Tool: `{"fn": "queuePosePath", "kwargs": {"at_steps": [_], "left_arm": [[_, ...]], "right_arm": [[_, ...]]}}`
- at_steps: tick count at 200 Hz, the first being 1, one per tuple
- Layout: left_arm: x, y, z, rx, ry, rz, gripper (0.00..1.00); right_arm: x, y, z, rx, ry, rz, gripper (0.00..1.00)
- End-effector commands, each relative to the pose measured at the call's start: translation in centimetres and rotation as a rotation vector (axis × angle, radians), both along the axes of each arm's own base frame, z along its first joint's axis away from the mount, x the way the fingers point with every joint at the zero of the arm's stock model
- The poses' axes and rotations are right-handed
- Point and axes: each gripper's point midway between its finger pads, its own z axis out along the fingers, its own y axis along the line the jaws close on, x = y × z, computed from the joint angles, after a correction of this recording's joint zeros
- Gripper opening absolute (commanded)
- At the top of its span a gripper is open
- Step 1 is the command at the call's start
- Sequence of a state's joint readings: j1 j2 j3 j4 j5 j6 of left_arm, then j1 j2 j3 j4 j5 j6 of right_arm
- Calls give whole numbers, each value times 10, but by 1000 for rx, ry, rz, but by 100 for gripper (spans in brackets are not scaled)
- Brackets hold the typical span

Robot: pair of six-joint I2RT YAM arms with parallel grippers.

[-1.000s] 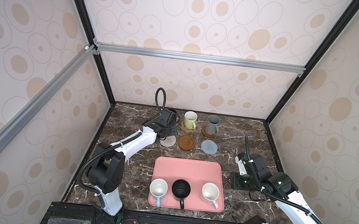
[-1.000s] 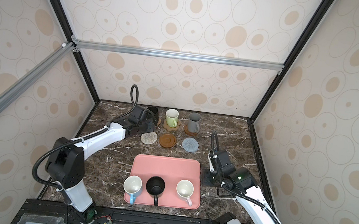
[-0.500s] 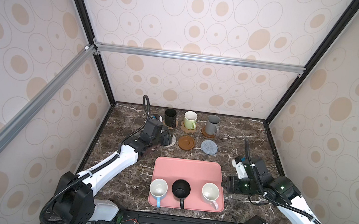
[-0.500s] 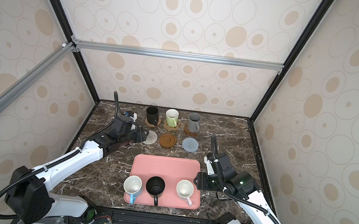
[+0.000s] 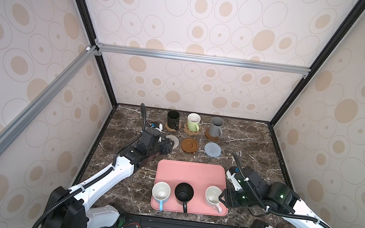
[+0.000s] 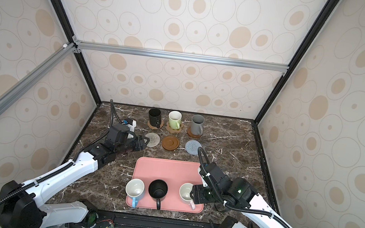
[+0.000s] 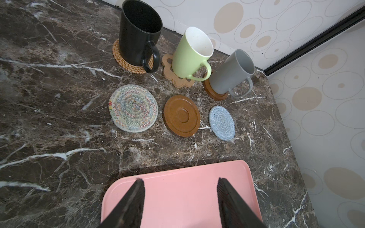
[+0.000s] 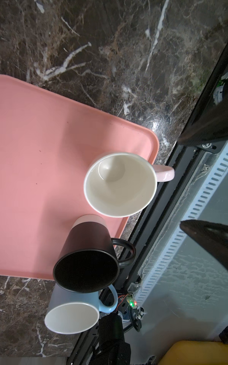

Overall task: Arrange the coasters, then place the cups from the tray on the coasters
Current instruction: 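Lower the right gripper into the pink-handled white mug on the tray and close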

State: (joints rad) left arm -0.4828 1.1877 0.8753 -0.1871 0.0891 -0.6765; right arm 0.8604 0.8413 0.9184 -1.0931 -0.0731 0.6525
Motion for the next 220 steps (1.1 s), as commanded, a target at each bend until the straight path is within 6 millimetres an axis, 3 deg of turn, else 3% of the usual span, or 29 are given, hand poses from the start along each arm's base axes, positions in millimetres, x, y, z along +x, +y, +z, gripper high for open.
{"fn": "queuePosePath", "kwargs": {"at_steps": [1,99,180,220], "left_arm": [[-1,-3,7,-23,-23,-12,60],[-3,-8,-2,-48,5,-19,61],[-3,-10,-5,-55,17,-19,62],[-3,-12,-5,-55,22,-22,62]], "right_arm": [[-4,-11,-11,-53,31,-57,64],[-18,-3,-32,-129,58,-8,64],[-15,7,-62,-276,-17,22,64],[-11,5,-78,-311,-75,-18,58]]}}
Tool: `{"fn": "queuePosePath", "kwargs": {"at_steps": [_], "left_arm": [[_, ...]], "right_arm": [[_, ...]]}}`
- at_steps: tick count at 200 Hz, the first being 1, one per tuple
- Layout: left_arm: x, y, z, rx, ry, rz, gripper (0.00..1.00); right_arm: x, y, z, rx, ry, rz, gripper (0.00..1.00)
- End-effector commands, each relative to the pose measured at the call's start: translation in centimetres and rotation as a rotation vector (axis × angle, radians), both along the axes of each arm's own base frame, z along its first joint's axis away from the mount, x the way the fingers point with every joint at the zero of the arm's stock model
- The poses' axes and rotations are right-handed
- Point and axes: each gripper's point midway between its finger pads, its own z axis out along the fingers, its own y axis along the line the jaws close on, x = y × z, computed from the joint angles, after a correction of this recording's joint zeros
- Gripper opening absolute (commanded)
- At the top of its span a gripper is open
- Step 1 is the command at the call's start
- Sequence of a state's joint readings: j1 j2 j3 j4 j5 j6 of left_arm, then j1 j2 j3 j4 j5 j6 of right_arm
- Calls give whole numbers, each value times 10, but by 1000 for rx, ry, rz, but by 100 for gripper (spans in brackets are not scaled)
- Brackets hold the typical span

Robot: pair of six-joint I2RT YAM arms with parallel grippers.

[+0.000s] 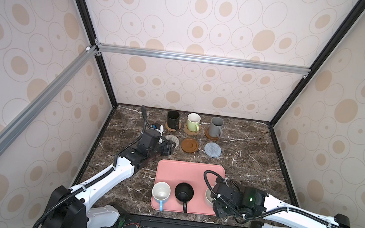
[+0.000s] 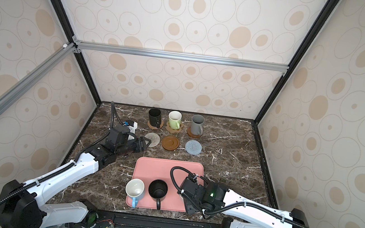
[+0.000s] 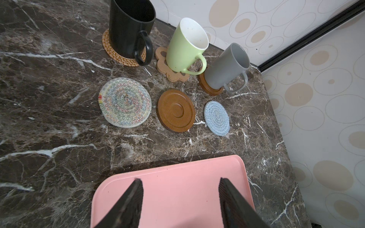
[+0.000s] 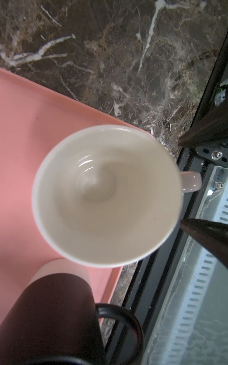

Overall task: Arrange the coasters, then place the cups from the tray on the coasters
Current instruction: 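Lower the right gripper into the pink-handled white mug on the tray and close, then lift the pink-handled white mug off the tray with the right gripper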

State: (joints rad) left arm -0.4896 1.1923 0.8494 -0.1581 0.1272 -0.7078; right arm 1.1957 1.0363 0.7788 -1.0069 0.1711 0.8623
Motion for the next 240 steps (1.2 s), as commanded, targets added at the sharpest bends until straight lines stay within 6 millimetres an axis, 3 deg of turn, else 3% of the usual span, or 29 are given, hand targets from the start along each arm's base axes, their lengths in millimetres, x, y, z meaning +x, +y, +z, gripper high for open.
{"fn": "queuePosePath", "kwargs": {"at_steps": [1,125,240], "left_arm": [[1,-4,2,-14,-1,-1,62],[-6,-1,-4,7,7,-8,64],[-3,-5,-10,23,14,-30,65]], "right_arm": [[9,-5,-8,-24,-71,-63,58],[33,2,-13,-55,-205,-100,33],[35,12,-22,-49,-202,-81,17]]}}
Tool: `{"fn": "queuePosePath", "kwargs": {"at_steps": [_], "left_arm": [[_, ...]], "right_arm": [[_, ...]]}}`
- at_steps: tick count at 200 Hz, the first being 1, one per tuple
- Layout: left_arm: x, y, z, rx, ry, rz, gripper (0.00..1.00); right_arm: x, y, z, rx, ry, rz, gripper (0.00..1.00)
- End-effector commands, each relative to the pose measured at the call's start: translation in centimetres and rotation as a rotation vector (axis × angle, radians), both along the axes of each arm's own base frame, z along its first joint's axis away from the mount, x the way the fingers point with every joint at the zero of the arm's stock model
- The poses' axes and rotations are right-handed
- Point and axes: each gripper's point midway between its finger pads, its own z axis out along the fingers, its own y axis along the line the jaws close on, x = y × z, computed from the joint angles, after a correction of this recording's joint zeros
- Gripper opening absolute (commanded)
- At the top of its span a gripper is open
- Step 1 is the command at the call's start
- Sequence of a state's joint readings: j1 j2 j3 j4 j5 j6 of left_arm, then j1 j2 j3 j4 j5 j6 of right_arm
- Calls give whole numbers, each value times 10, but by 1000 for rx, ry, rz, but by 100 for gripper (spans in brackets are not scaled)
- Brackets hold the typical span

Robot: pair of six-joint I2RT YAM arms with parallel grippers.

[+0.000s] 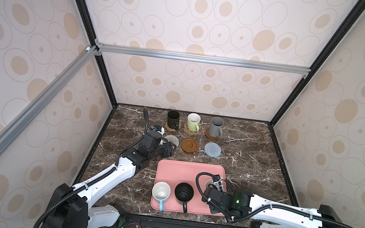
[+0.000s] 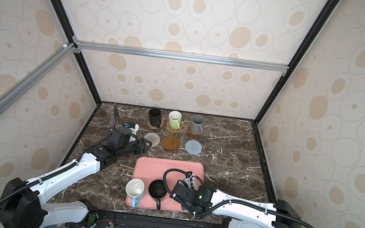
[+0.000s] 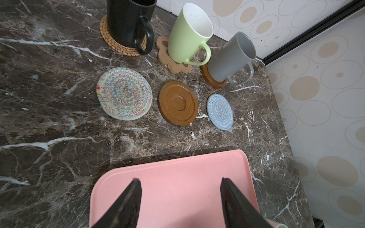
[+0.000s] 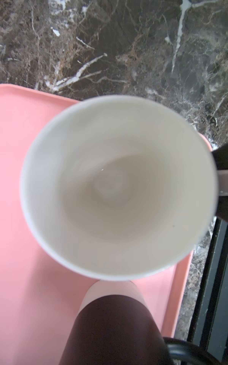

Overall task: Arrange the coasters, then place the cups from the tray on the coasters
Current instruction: 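Lift the pink-handled white mug off the tray with the right gripper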

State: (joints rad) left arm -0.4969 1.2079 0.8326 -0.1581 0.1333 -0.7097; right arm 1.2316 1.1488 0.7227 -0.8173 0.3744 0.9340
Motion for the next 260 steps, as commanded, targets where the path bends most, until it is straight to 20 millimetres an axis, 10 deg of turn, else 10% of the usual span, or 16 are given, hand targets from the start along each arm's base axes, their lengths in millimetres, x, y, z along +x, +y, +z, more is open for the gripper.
{"fn": "queuePosePath", "kwargs": {"at_steps": [1,260], "left_arm": [[0,-2,4,13,-18,-18,65],[-1,-1,2,12,-11,-13,66]], "right_arm": [[1,-3,-4,-22,-16,-6,17],[25,-1,40,-1,-189,24,9]]}}
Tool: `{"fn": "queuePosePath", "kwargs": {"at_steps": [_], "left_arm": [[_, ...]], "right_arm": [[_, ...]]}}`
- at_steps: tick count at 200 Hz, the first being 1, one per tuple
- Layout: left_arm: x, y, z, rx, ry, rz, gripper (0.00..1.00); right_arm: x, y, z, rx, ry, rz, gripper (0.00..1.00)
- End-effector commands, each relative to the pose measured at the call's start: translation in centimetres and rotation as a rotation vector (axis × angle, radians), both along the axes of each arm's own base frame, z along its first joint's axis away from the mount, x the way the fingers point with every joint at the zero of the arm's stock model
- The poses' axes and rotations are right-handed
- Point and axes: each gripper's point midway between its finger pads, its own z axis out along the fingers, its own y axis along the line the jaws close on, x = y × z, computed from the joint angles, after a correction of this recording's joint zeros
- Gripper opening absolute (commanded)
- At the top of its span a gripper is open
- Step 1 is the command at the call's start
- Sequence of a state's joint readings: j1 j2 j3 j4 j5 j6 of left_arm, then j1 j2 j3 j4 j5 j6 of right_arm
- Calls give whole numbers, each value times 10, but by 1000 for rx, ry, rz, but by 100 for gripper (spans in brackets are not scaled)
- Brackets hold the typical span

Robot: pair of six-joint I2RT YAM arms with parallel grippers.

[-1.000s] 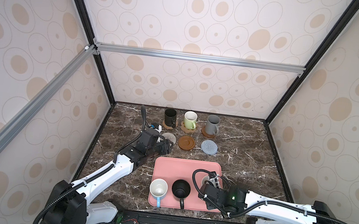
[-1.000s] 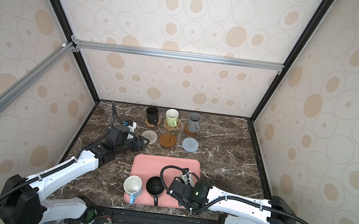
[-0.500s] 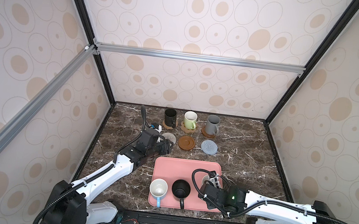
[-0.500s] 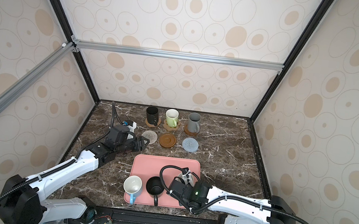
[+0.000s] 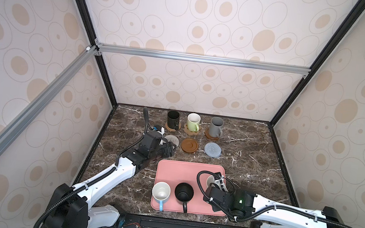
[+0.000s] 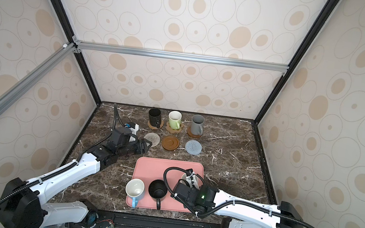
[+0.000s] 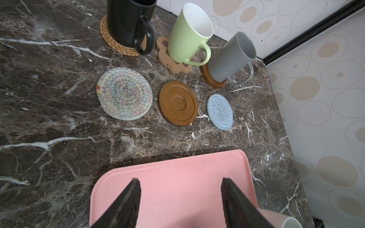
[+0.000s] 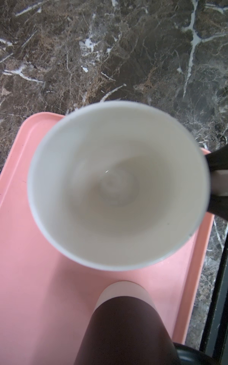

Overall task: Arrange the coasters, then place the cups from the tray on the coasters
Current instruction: 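Lift the pink-handled white mug off the tray with the right gripper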

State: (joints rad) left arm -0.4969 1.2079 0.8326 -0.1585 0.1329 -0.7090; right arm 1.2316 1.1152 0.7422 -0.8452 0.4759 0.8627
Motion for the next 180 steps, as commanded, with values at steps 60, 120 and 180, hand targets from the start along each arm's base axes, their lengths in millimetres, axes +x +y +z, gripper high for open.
{"fn": "queuePosePath", "kwargs": {"at_steps": [60,120,180], "left_arm": [[-2,-1,4,12,-13,-14,66],[-3,0,4,12,-12,-13,66],[-3,0,6,9,-18,-15,66]], "right_arm": [[19,12,32,68,-134,-1,8],[28,15,45,83,-191,18,8],[48,11,54,63,-208,36,8]]}}
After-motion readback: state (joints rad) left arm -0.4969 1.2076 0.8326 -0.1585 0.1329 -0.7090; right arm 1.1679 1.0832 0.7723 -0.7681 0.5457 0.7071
